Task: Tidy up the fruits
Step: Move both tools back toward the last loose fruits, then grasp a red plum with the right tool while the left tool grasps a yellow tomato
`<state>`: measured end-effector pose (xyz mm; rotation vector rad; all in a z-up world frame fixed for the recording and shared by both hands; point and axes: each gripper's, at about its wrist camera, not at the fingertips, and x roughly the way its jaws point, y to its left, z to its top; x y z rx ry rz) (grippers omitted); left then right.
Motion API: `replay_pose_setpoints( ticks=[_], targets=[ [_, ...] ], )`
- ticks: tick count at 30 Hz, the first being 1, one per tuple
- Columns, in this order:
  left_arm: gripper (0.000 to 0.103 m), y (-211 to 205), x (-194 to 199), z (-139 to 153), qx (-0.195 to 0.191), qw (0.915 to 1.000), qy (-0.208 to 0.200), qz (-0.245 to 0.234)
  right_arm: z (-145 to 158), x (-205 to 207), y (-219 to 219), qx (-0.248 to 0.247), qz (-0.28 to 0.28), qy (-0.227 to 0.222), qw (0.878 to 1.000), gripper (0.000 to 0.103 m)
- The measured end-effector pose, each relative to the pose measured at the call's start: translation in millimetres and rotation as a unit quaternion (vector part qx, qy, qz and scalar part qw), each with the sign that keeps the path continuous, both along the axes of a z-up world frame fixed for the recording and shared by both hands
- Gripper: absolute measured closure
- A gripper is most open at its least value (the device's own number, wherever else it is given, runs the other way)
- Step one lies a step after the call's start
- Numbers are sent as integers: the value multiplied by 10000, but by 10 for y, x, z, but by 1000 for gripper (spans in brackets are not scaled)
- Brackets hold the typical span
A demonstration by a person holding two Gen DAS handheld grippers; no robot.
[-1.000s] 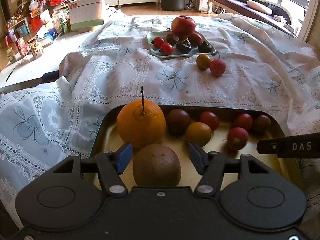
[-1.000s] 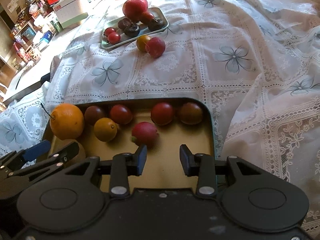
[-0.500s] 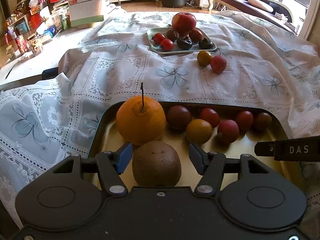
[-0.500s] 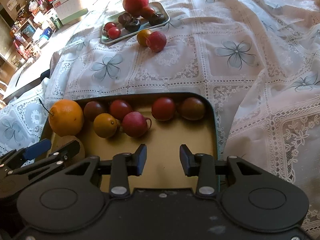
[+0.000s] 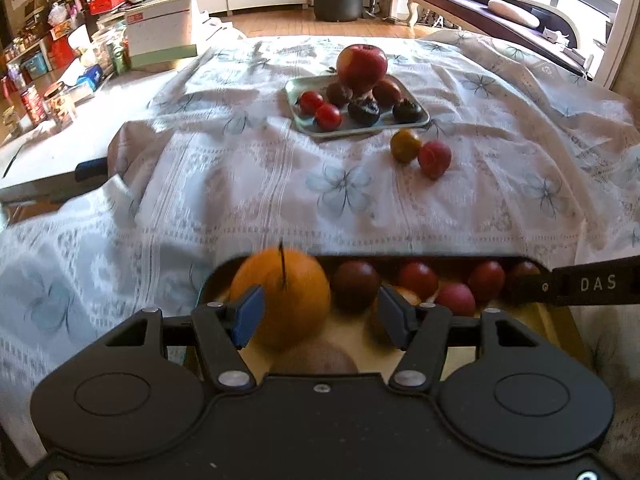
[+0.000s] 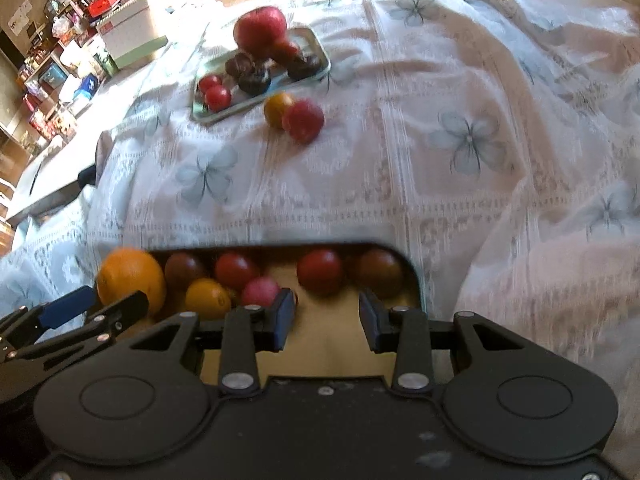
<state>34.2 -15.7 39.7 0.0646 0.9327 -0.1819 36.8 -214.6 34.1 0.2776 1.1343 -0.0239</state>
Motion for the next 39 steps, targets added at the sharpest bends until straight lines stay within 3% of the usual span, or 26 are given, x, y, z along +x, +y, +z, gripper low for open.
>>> replay_pose_setpoints(
  ticks=[11,20,28,35,39],
  targets=[
    [38,-129,743,68,193,9998,-11,69,151,899,-216,56,-350,-197,9992,64],
    [38,-209,1100,22,360,9992,-1,152,16,1573,-118,74,-503,-173,9986,64],
    [38,-168,1165,-59,446,9988,52,194,-221,1853,-24,186,-532,139,9983,61],
    [38,-49,1234,-124,418,9984,154,346,-314,1836,140,-394,-260,68,9989,55],
    [38,-31,1249,-139,387,9985,195,338,-491,1908,129,-367,-158,353,9986,57]
  ],
)
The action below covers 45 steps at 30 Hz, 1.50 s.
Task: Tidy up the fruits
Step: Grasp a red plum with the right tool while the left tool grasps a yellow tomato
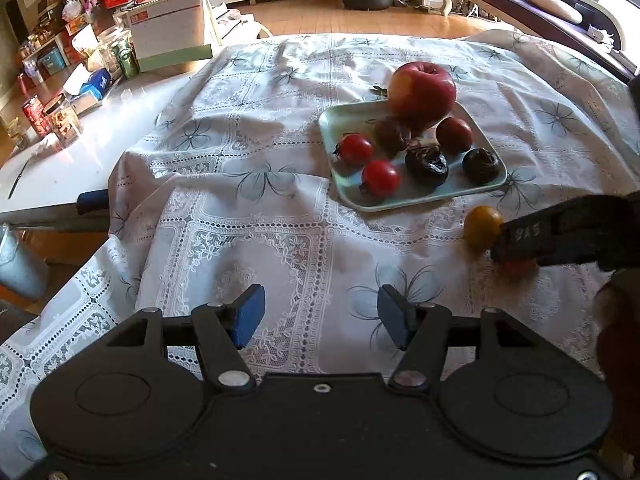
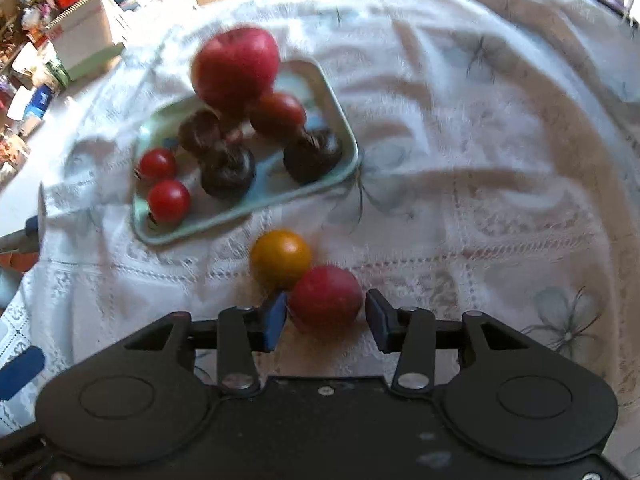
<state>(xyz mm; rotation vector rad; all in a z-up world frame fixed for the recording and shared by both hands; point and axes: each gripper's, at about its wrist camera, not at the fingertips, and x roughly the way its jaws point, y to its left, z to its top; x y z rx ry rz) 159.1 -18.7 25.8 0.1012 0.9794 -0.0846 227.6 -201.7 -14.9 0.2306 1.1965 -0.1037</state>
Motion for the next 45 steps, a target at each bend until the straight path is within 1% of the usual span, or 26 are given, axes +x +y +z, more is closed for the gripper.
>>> replay_pose_setpoints(
  ticks=[2,4,6,9,12,15,18,20,23,25,29,32,36,41,42,45],
  targets=[
    [38,-8,4,4,22,10000,-2,-37,-50,7,-38,43,-82,-5,10000,61],
    [38,-28,11,11,53,9999,-23,-94,-14,-13,-73,124,-105,-103,9998,62],
    [38,-61,25,26,87,9998,-60,-145,50,-42,-112,168,-87,-190,9996,62],
    [38,-141,45,60,73,9996,-120,-250,173,-97,-165,70,-99,-345,9993,62],
    [38,-238,87,97,-24,9993,-153,-347,312,-204,-260,144,-130,-448,9988,62],
    [38,-379,138,108,-68,9987,-167,-469,409,-347,-362,179,-147,-500,9985,62],
    [38,-557,183,101,-54,9976,-266,-634,456,-511,-479,148,-175,-511,9984,62],
    [38,-675,219,86,-95,9964,-312,-787,440,-612,-555,177,-223,-476,9985,62],
    [38,-849,307,31,-178,9952,-243,-936,397,-726,-666,238,-313,-407,9984,62],
    [38,-940,358,-16,-191,9950,-195,-958,366,-802,-732,294,-379,-407,9980,62],
    [38,-1112,426,-132,-33,9952,-218,-958,337,-917,-822,317,-501,-427,9973,62],
    [38,-1194,471,-215,-4,9955,-173,-932,314,-978,-828,233,-494,-443,9975,62],
    [38,-1258,539,-324,53,9963,-100,-847,298,-1010,-839,314,-451,-449,9975,62],
    [38,-1314,598,-448,180,9971,-30,-737,309,-1021,-807,240,-392,-498,9977,62],
    [39,-1320,610,-469,192,9971,-10,-733,312,-1031,-808,245,-375,-497,9978,62],
    [53,-1309,624,-488,164,9969,-35,-765,315,-1043,-792,247,-361,-490,9978,62]
  ],
)
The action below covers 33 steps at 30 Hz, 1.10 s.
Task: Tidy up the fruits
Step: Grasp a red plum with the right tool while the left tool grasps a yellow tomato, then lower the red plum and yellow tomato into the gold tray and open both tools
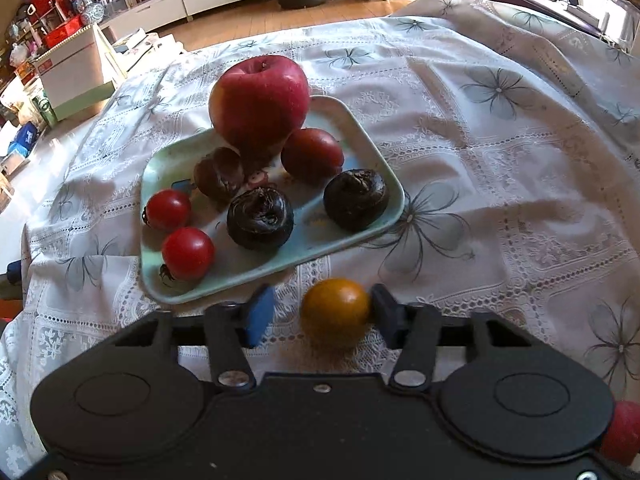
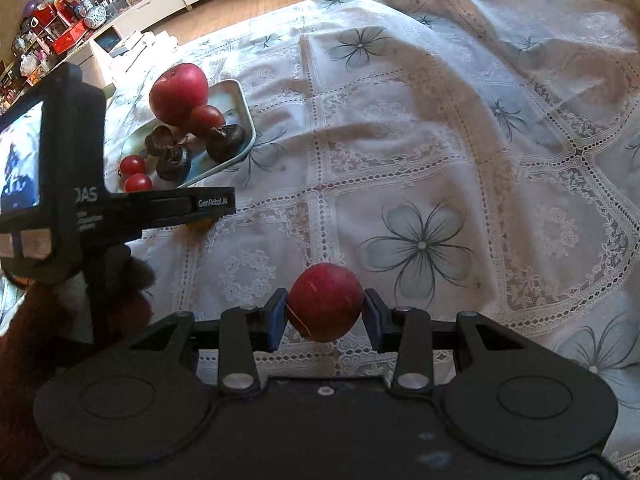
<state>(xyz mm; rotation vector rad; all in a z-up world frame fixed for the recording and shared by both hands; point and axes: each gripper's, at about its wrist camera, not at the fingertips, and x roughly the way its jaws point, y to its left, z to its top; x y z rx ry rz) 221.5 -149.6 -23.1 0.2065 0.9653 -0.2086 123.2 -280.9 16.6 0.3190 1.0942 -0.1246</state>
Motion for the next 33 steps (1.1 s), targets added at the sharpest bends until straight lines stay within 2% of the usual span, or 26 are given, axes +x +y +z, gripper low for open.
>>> replay_pose_setpoints(
  ticks=[1,11,16,26,33],
  targets=[
    [56,11,-4,14,-35,10000,-2,-2,3,-5,6,2,6,-4,10000,62],
    [57,149,-51,154,-106,9998,-55,180,11,-57,60,42,69,15,10000,62],
    [57,249,-208,335,-188,9996,-136,148,69,-137,104,90,107,-10,9999,62],
    [57,566,-913,848,-472,9983,-336,-31,361,-559,251,225,426,-328,9983,62],
    [57,770,-1508,897,-476,9982,-327,-136,481,-980,404,18,680,-518,9963,62]
  ],
)
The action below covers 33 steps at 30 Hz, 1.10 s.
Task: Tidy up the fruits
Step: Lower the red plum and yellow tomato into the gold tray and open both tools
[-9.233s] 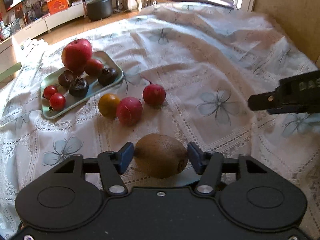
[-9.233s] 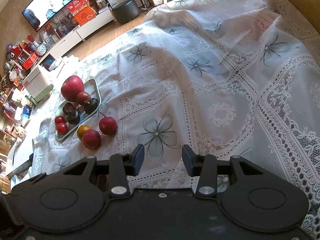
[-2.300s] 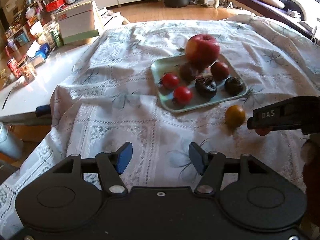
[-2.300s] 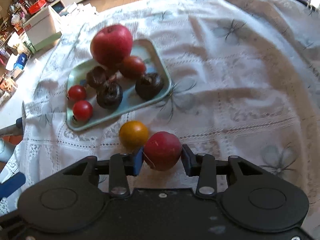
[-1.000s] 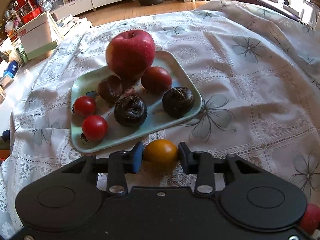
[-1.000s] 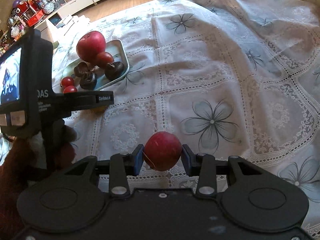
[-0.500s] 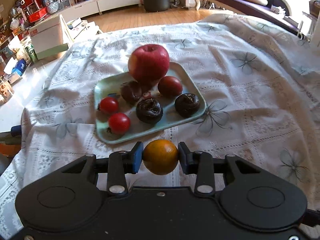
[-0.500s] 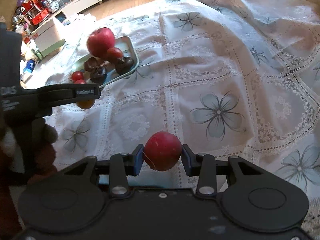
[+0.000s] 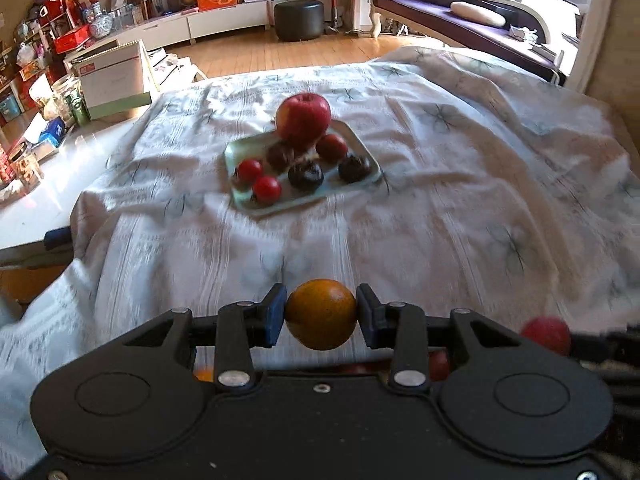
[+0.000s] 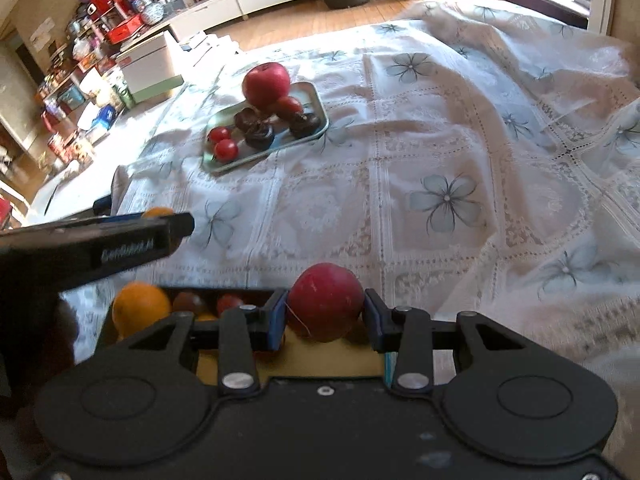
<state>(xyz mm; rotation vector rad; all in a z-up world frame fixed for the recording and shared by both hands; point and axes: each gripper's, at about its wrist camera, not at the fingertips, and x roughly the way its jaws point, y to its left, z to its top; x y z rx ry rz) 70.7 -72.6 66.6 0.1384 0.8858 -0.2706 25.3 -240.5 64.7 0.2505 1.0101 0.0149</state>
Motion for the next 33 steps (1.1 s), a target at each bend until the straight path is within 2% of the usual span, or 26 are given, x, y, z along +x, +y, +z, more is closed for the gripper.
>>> replay_pose_setpoints(
  ticks=[5,10,16,25,33],
  targets=[
    [57,89,-376,-98,-34,10000,-36,44,-115,-219,72,-120,26,94,9999,61],
    [57,102,-577,-242,30,9999,1,150,-259,-291,227,-337,134,190,9992,61],
    [57,99,-652,-346,93,9997,21,213,-303,-315,309,-561,256,159,9980,61],
    [56,170,-681,-425,56,9993,184,313,-369,-306,340,-576,301,299,9974,61],
    [56,195,-719,-387,16,9994,91,340,-342,-335,374,-692,316,185,9969,61]
  ],
)
